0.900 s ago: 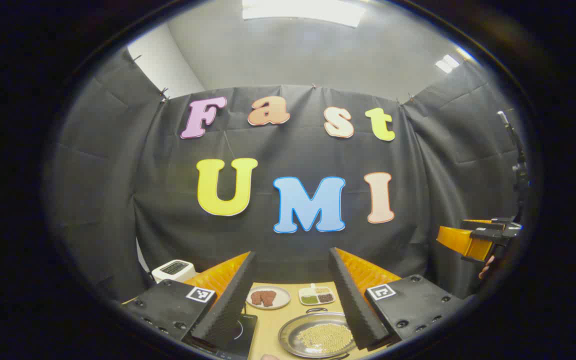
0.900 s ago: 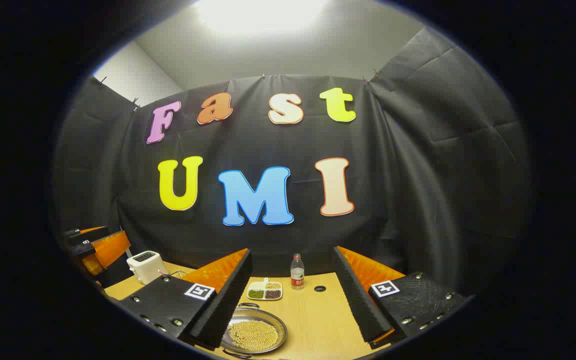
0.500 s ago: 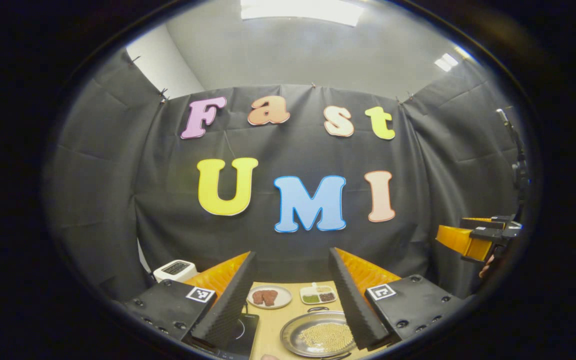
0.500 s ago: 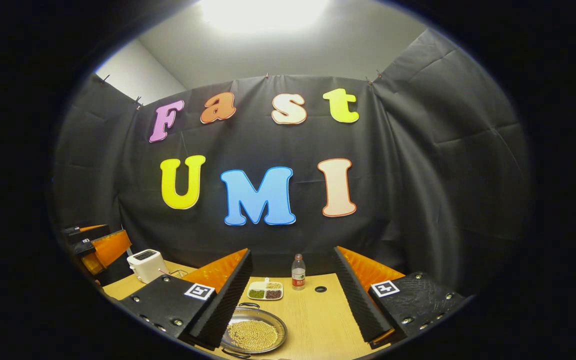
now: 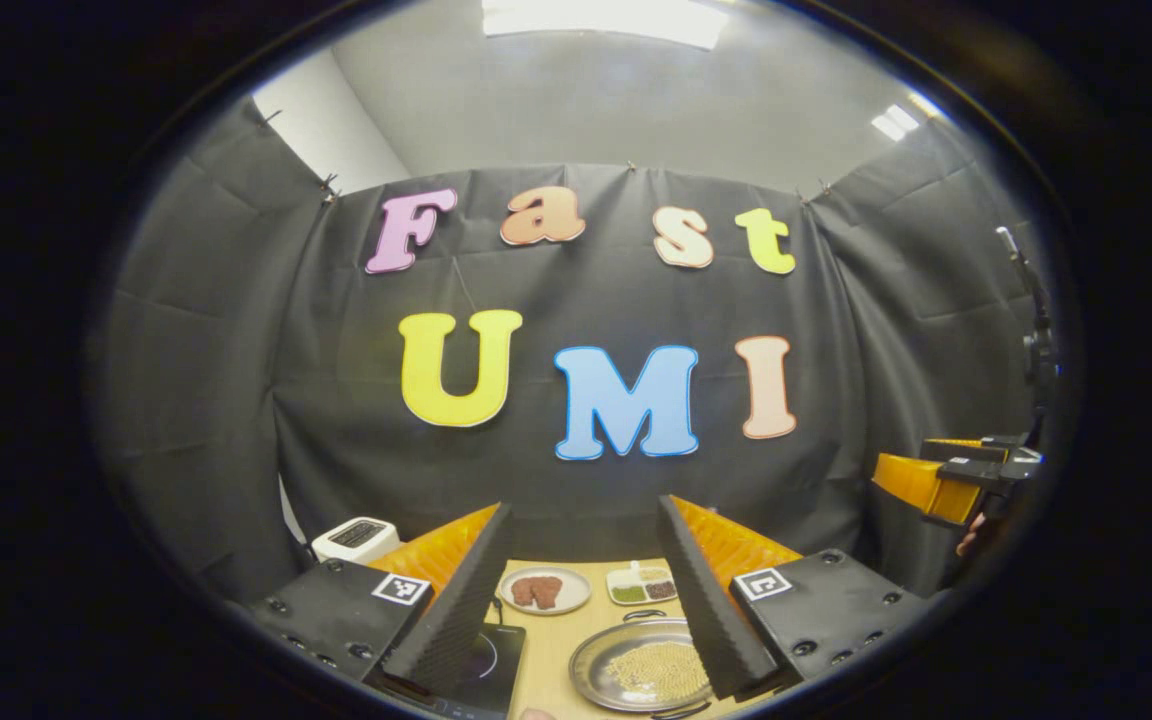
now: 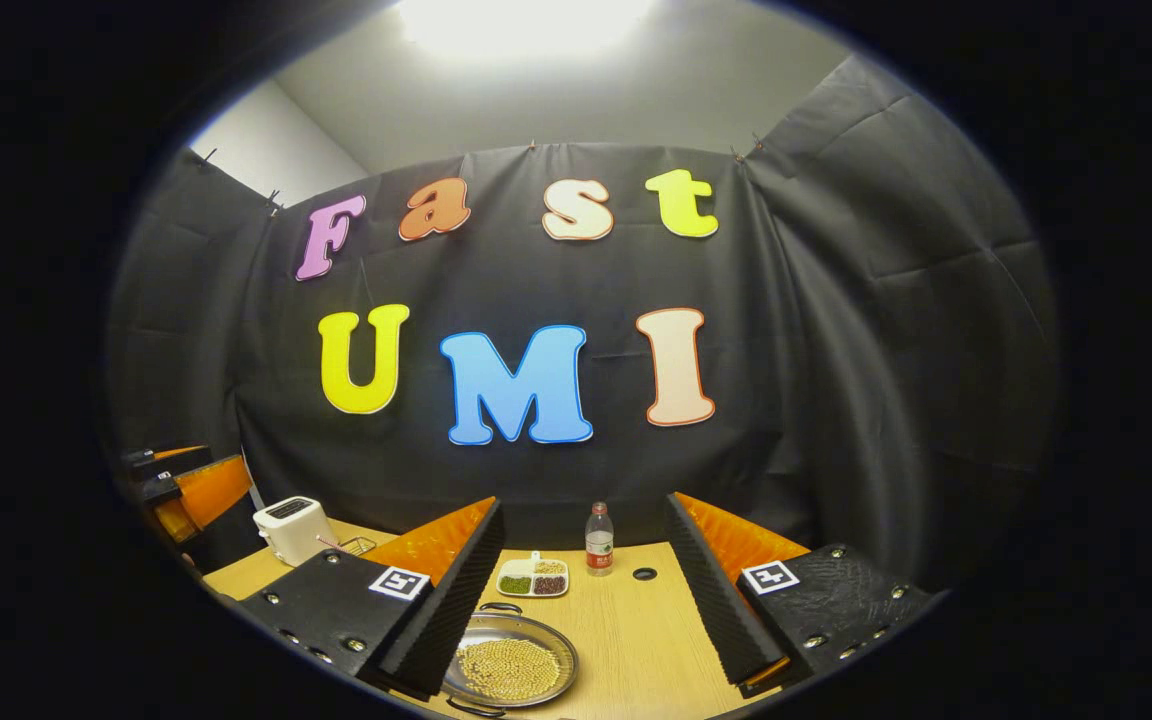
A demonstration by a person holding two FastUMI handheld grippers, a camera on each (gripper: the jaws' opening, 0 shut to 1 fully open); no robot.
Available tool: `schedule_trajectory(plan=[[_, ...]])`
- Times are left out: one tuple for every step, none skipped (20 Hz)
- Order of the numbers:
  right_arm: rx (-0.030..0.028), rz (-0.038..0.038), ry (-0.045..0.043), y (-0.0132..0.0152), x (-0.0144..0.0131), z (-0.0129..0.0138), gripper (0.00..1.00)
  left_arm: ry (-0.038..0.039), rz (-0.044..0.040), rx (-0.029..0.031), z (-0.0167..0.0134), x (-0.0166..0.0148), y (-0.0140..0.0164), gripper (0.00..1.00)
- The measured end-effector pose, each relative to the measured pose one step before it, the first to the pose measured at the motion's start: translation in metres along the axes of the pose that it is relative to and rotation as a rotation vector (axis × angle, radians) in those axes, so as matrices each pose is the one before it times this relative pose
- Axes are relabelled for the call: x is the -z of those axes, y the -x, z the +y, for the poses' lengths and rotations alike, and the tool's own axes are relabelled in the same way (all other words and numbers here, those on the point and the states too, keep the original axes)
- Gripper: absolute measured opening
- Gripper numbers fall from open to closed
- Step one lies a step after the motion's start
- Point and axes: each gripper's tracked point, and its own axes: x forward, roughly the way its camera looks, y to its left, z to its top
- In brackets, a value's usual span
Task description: First push the handle of the pot to place it horizontally, then grasp the pot with both hands and set it on the induction cooktop.
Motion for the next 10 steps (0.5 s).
schedule_trajectory(plan=[[-0.00237, 0.00682, -0.00368, -0.00150, 0.00201, 0.00134, 0.98, -0.00156, 0.00352, -0.00186, 0.00047, 0.00127, -0.00010, 0.91], [-0.00314, 0.01049, -0.00213, -0.00139, 0.00387, 0.00173, 0.98, 0.00029, 0.00568, 0.00005, 0.00066, 0.00172, 0.00123, 0.91], [-0.00500, 0.01160, -0.00131, -0.00175, 0.00371, 0.00220, 0.98, 0.00095, 0.00613, -0.00249, 0.00312, 0.00197, -0.00267, 0.91], [-0.00491, 0.01065, -0.00087, -0.00107, 0.00369, 0.00204, 0.98, 0.00162, 0.00293, -0.00325, 0.00152, 0.00086, -0.00094, 0.91], [-0.00425, 0.01187, 0.00073, -0.00179, 0.00433, 0.00209, 0.98, 0.00305, 0.00403, -0.00315, 0.00165, 0.00282, 0.00327, 0.91], [-0.00535, 0.01241, 0.00246, -0.00167, 0.00508, 0.00293, 0.98, 0.00662, 0.00634, -0.00354, 0.00238, 0.00218, 0.00025, 0.91], [-0.00541, 0.01502, 0.00330, -0.00236, 0.00550, 0.00291, 0.98, 0.00699, 0.00422, -0.00185, 0.00177, 0.00136, 0.00008, 0.91], [-0.01123, 0.01764, 0.00033, -0.00094, 0.00781, 0.00323, 0.98, 0.00275, 0.00391, -0.00369, 0.00114, 0.00087, 0.00051, 0.91], [-0.01755, 0.02636, -0.00111, -0.00071, 0.00708, 0.00603, 0.98, -0.00014, 0.00606, -0.00444, 0.00370, 0.00361, 0.00009, 0.91], [-0.01533, 0.03172, -0.00597, -0.00299, 0.01007, 0.00467, 0.89, -0.00227, 0.00648, -0.00355, 0.00156, 0.00228, 0.00029, 0.91]])
